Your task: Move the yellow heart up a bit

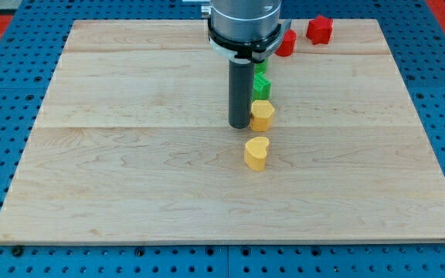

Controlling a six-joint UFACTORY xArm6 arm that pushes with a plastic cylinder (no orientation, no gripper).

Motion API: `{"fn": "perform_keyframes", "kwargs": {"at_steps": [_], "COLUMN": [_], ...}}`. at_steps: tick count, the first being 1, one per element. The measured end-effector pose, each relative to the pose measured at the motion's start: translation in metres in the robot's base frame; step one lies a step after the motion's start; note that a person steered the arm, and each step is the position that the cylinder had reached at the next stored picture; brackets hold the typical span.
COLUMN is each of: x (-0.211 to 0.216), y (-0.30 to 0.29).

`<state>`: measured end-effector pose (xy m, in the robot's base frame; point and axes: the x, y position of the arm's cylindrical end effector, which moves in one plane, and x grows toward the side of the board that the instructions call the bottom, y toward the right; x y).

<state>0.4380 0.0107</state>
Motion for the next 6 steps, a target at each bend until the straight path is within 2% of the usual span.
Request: {"fn": "perform_keyframes", "kwargs": {"at_steps": [1, 2, 4, 6], "x": [0.046, 0.091, 0.100, 0.083], "y": [-0.046, -0.031, 0.033, 0.047]}}
